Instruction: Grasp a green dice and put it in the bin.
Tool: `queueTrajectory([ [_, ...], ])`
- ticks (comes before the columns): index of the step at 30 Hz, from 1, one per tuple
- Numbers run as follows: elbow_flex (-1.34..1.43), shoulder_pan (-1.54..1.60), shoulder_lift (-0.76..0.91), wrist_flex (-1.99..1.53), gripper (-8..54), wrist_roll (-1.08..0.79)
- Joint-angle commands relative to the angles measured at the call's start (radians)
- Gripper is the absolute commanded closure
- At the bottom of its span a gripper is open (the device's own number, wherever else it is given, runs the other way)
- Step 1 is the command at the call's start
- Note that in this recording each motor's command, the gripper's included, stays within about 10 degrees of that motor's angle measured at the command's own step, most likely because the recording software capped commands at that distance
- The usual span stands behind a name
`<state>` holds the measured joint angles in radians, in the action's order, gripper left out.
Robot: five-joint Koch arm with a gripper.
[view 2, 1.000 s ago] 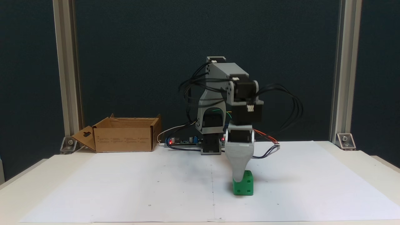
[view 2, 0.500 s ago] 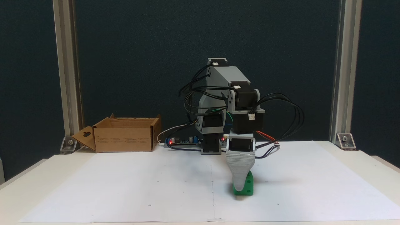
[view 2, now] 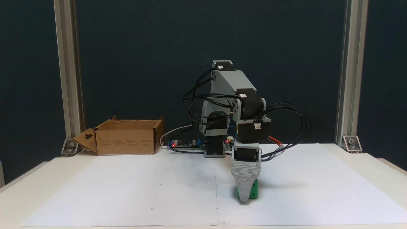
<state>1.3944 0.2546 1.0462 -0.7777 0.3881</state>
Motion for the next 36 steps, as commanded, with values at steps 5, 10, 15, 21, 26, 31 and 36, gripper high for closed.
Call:
queueTrajectory([
  [5, -0.015, 0.0, -0.003, 0.006, 4.0, 0.057],
  [10, -0.015, -0.015, -0.003, 0.006, 4.0, 0.057],
  [15, -0.015, -0.018, -0.003, 0.005, 4.3, 0.054],
  [21, -0.011, -0.017, -0.005, 0.003, 7.5, 0.054],
  [26, -0.005, -0.006, -0.008, 0.002, 12.3, 0.054],
  [31, 0.006, 0.014, -0.014, -0.003, 16.3, 0.052],
  [36, 0.009, 0.021, -0.014, -0.017, 18.5, 0.046],
])
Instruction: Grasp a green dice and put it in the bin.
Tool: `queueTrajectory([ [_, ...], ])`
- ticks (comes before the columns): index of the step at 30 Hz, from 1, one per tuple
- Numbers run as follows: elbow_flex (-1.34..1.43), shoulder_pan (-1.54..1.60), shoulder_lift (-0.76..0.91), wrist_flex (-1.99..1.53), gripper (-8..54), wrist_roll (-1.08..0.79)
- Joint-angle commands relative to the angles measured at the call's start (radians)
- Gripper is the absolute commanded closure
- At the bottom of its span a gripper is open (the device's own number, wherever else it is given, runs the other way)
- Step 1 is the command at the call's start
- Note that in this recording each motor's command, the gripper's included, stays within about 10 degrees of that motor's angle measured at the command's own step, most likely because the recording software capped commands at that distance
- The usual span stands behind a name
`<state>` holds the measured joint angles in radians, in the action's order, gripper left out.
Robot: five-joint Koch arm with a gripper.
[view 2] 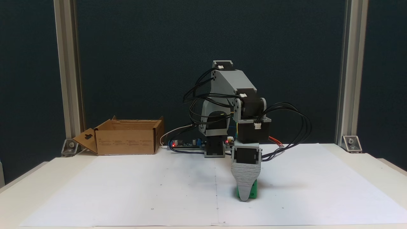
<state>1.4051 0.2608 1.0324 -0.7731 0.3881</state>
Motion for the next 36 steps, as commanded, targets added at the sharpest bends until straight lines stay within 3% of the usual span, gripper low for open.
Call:
queueTrajectory([
  [1, -0.003, 0.018, 0.002, -0.029, 19.1, 0.046],
  [3, -0.002, 0.023, 0.002, -0.032, 27.5, 0.046],
  [6, -0.002, 0.018, 0.002, -0.037, 33.9, 0.046],
  [15, -0.003, 0.032, 0.028, -0.11, 33.9, 0.037],
  [36, -0.12, -0.029, 0.287, -0.334, 33.9, -0.034],
])
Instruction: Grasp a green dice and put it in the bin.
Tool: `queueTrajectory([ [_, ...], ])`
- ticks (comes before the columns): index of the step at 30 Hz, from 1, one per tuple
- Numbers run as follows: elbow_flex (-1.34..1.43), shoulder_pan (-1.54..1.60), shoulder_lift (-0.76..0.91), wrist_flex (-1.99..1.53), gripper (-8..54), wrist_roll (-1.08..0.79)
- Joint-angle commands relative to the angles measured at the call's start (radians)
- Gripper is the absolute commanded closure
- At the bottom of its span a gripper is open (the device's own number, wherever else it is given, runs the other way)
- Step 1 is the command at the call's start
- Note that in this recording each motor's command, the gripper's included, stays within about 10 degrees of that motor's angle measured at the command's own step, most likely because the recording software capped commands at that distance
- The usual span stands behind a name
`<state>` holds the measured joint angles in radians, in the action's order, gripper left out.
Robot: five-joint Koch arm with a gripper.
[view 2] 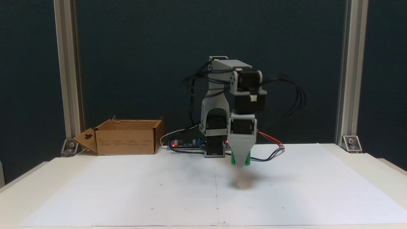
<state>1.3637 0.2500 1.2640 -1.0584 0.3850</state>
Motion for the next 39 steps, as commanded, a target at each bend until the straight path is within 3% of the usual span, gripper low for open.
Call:
queueTrajectory([
  [1, -0.097, -0.028, 0.061, -0.071, 33.9, -0.038],
  [18, -0.408, -0.374, 0.166, -0.425, 33.9, -0.281],
  [28, -0.592, -1.0, 0.149, -0.533, 33.9, -0.594],
  [39, -0.773, -1.546, -0.015, -0.533, 33.9, -0.824],
])
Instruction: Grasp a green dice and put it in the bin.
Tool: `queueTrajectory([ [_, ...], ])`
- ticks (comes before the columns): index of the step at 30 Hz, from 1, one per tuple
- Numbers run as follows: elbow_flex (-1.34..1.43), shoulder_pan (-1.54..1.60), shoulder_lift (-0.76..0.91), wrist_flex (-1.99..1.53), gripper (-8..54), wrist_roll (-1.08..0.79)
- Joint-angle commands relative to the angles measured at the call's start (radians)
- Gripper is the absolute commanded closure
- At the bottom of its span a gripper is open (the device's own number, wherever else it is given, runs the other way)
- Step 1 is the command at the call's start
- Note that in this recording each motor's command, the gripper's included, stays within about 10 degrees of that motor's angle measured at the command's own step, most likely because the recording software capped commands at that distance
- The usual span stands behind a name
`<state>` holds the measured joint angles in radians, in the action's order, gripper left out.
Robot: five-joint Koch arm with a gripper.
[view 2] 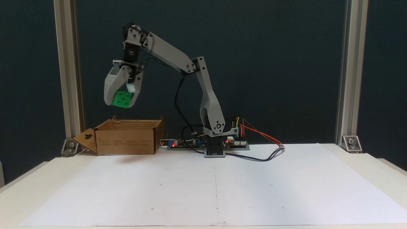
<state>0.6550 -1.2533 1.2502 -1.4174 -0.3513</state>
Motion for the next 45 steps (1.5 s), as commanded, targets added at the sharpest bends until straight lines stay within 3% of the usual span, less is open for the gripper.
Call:
queueTrajectory([
  [1, -0.077, -0.077, -0.015, -0.175, 33.9, -0.104],
  [16, -0.112, -0.597, -0.204, -0.175, 33.9, -0.291],
  [24, -0.049, -0.624, -0.273, -0.175, 33.9, -0.293],
  [25, -0.038, -0.623, -0.273, -0.175, 31.6, -0.293],
  [28, 0.017, -0.623, -0.273, -0.175, 12.8, -0.291],
  [32, 0.034, -0.618, -0.273, -0.175, -0.9, -0.291],
  [37, 0.034, -0.558, -0.23, -0.1, 0.5, -0.276],
  [45, 0.032, -0.209, 0.106, 0.054, 1.6, 0.011],
])
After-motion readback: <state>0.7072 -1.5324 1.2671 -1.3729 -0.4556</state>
